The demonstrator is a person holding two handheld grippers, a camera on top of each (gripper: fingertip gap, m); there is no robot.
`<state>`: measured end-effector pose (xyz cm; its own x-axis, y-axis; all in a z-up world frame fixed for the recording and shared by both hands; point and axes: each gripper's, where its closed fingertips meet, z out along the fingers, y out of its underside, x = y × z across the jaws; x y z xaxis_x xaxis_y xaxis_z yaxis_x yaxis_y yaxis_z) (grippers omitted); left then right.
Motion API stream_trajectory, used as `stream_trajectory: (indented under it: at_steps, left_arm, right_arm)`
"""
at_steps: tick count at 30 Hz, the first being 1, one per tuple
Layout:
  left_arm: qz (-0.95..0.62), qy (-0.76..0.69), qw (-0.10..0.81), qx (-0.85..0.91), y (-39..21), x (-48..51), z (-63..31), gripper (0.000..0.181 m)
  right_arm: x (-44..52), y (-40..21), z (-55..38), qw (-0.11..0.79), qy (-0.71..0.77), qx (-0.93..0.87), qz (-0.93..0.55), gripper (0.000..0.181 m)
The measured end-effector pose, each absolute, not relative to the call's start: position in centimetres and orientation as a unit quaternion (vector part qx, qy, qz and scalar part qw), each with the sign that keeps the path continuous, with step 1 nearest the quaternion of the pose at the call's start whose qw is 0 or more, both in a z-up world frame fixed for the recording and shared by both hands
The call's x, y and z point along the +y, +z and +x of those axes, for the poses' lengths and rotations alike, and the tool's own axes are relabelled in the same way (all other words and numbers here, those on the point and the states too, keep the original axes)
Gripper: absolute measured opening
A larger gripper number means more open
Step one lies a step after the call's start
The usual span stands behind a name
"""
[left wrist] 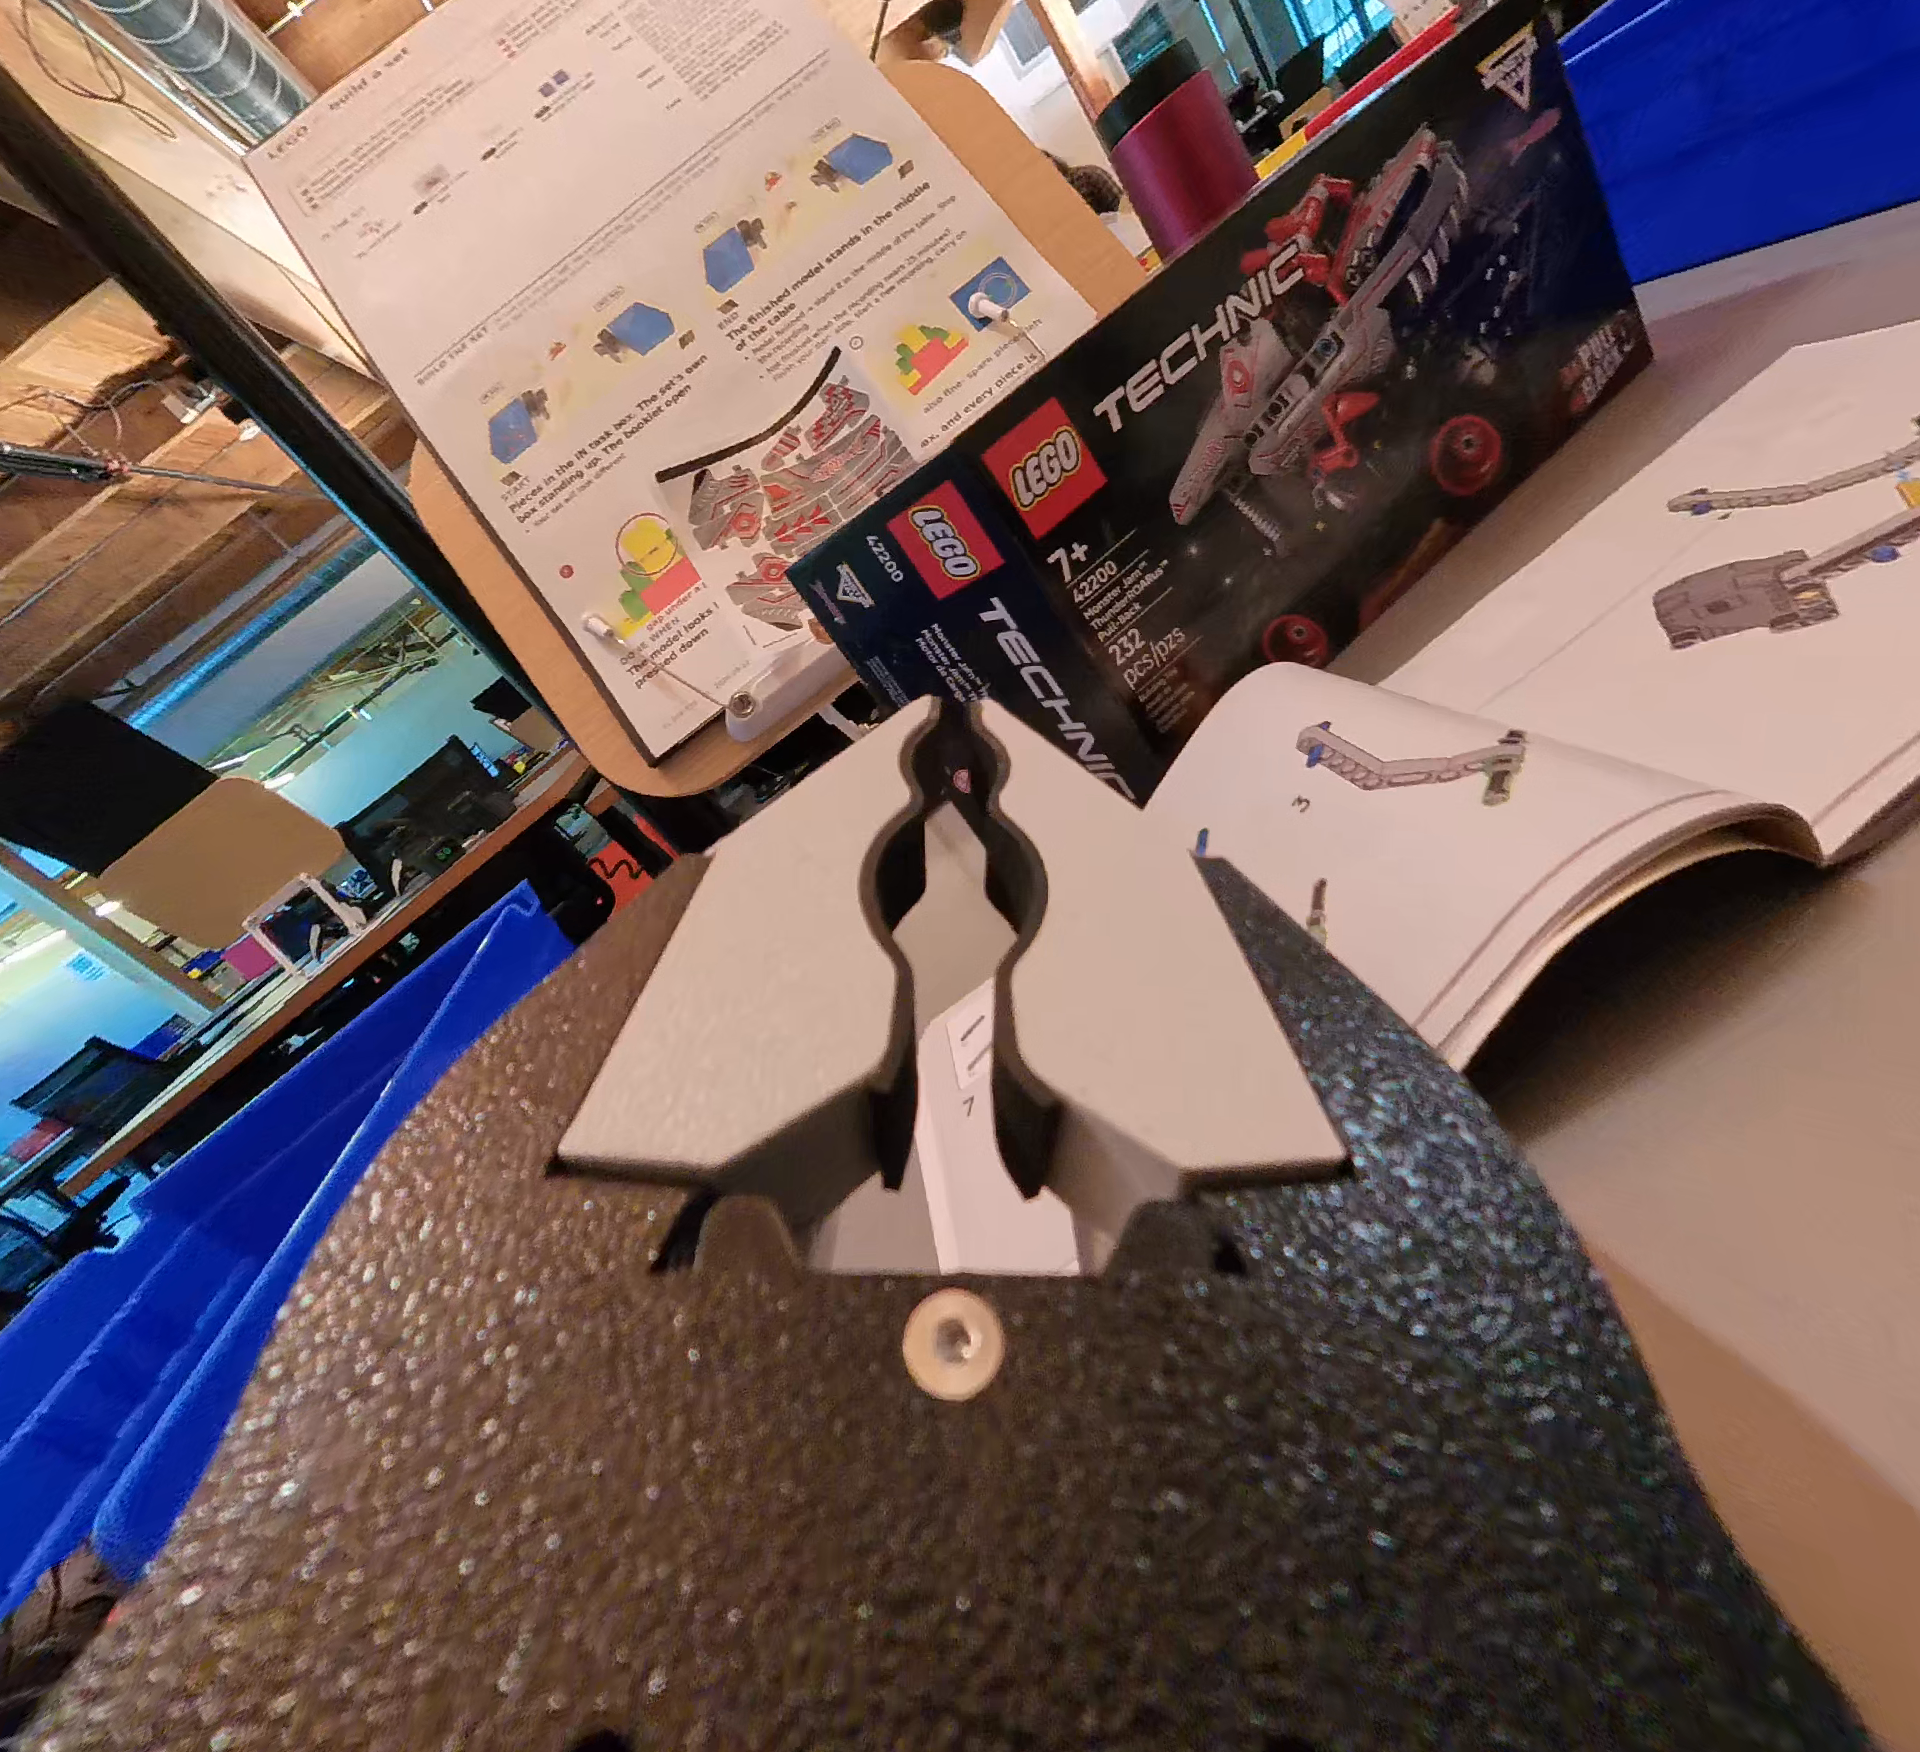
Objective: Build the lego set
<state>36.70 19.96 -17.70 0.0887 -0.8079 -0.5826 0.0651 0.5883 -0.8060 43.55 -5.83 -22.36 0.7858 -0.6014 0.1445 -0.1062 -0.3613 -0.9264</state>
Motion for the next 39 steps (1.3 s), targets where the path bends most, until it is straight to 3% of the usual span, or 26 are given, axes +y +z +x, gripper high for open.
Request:
stream_trajectory:
  at_steps: [5, 11, 39]
  left_arm:
    - [-0.327, -0.323, 0.675, 0.577, -17.6, 20.7, 36.6, 0.000]
    - [-0.322, -0.311, 0.680, 0.581, -17.7, 20.7, 36.7, 0.000]
    - [-0.306, -0.324, 0.655, 0.610, -18.4, 19.5, 36.9, 0.000]
  right_arm:
    - [-6.9, -21.9, 44.7, 0.511, -0.285, 0.257, -0.769, 0.006]
    - [-8.6, -19.2, 45.4, 0.563, -0.341, 0.281, -0.698, 0.002]
    - [-7.7, -19.3, 44.8, 0.563, -0.333, 0.252, -0.713, 0.002]
